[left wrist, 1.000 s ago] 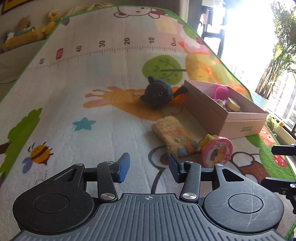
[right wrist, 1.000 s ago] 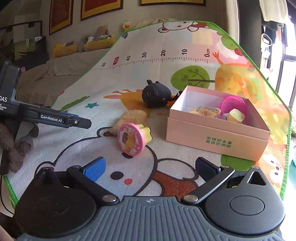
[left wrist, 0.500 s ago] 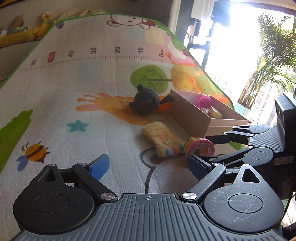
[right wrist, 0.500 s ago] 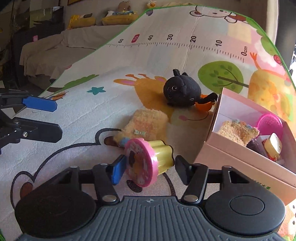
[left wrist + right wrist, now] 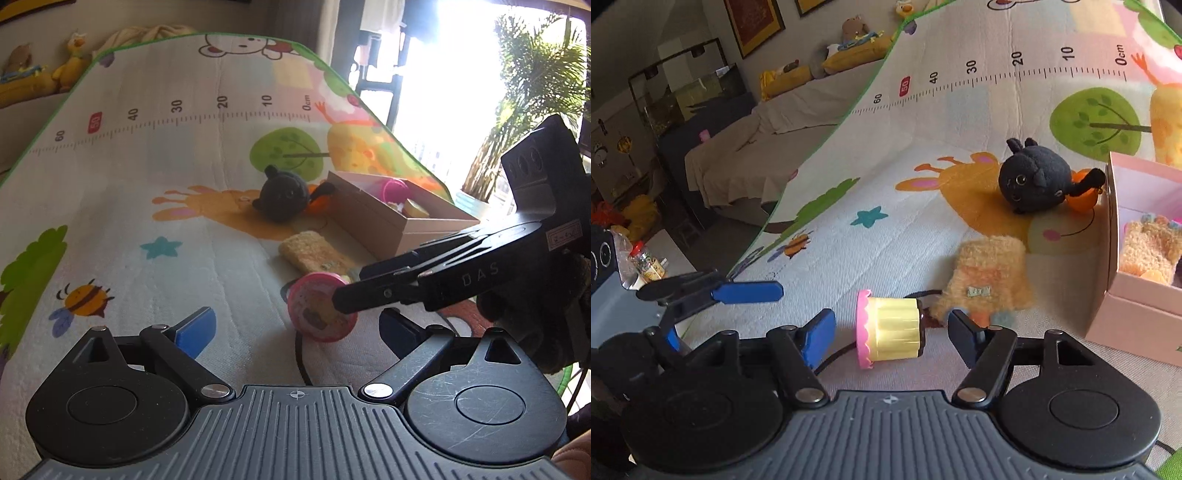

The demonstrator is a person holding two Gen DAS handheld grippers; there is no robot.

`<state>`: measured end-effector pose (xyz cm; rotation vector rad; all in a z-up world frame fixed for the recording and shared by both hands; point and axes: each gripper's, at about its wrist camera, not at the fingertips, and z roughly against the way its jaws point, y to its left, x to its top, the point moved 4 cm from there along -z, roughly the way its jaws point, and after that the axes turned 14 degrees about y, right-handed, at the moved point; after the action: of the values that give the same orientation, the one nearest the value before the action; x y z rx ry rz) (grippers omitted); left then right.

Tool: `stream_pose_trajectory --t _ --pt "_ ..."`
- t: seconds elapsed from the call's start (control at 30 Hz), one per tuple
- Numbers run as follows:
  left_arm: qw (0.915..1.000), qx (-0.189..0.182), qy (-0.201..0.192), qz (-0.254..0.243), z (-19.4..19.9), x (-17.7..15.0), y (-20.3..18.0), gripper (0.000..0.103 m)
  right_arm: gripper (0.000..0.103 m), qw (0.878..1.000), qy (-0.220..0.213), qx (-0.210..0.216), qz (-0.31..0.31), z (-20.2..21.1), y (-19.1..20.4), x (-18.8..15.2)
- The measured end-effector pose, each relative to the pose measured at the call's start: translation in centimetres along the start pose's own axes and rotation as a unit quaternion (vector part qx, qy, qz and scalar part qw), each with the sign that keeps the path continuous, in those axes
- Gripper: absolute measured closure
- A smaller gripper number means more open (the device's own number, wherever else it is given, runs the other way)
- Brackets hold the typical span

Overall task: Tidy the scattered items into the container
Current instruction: 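Grasp the pink-and-yellow round toy with the right tool, then set the pink toy on the mat and grasp the beige cloth with the right tool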

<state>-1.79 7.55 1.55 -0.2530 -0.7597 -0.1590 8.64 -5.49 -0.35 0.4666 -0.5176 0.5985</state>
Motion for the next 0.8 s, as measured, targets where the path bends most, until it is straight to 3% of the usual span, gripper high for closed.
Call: stream_pose_trajectory --t 0.1,0.23,0.33,0.4,0.43,0.5,0.6,0.67,0.8 --pt "0.9999 -0.007 0.01 -0.001 -0.9 -0.1 -0.5 0.005 0.035 0.998 -0.023 -0.065 -0.006 0.6 -1.0 1.2" --pt "0.9997 -0.016 0.012 -0.01 -1.7 0.2 -1.4 0.004 0.056 0.986 -0.021 -0.164 0.025 -1.5 -2.1 2.6" --pt "0.9996 -0.021 0.015 -0.014 -1.9 0.2 -1.9 0.004 0.056 0.983 -0.008 -0.178 0.036 -3.6 -2.7 3.8" --pt "0.9995 -0.02 0.017 -0.018 -1.9 0.0 -2.0 0.004 0.05 0.982 0.008 -0.184 0.037 -5.0 -3.1 4.6" --pt "0.9995 -0.019 0.017 -0.018 -1.8 0.0 -2.0 0.003 0.039 0.982 0.018 -0.186 0.038 -5.7 -3.2 4.8" --pt "0.9996 -0.019 0.017 -0.015 -1.6 -0.1 -1.8 0.003 0.036 0.981 0.034 -0.189 0.043 -6.8 -3.3 4.8" --pt "0.9996 -0.019 0.017 -0.009 -1.6 -0.2 -1.5 0.003 0.047 0.981 0.036 -0.182 0.051 -7.2 -2.9 4.4" --pt "0.9996 -0.018 0.021 -0.006 -1.7 -0.2 -1.4 0.003 0.061 0.982 0.032 -0.179 0.056 -6.3 -2.7 4.2" --pt "0.9995 -0.018 0.024 -0.009 -1.7 -0.2 -1.8 0.003 0.064 0.981 -0.007 -0.187 0.058 -2.7 -2.4 3.5"
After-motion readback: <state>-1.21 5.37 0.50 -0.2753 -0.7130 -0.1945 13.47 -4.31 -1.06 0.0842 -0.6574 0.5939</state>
